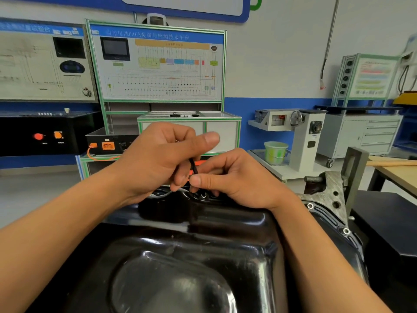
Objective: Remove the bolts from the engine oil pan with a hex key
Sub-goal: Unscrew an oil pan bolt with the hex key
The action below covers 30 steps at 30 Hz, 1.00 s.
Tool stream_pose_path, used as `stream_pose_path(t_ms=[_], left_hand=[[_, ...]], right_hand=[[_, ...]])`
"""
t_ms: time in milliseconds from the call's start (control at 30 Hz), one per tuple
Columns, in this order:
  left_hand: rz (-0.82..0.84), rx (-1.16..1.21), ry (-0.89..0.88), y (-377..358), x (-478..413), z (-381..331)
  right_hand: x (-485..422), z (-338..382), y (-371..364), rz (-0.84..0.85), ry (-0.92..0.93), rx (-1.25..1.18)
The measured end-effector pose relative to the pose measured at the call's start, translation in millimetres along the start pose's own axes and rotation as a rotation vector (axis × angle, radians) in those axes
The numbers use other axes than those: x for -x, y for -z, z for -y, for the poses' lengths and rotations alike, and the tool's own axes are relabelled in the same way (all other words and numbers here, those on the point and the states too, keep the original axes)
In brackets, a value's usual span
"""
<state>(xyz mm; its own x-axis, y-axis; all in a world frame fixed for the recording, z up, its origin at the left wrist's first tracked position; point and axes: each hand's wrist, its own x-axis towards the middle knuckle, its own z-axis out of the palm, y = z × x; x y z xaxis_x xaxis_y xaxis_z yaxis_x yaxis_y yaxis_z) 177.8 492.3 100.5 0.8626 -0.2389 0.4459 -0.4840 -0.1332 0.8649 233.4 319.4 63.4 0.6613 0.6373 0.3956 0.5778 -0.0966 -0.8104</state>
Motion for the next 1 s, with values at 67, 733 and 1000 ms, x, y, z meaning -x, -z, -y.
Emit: stream_pose_path(t_ms=[67,733,1000], left_hand=[[-0.032,-0.044,-0.014,0,0,1],[0.257,0.330,0.150,12,2,-6],[0.195,0.192,0.035,5,2,-2]], right_hand=[[0,0,0,0.006,0.002,0.004],[2,-5,1,-0.033,0.081,-0.054],[2,-1,0,-0.017,0.087,-0.060]])
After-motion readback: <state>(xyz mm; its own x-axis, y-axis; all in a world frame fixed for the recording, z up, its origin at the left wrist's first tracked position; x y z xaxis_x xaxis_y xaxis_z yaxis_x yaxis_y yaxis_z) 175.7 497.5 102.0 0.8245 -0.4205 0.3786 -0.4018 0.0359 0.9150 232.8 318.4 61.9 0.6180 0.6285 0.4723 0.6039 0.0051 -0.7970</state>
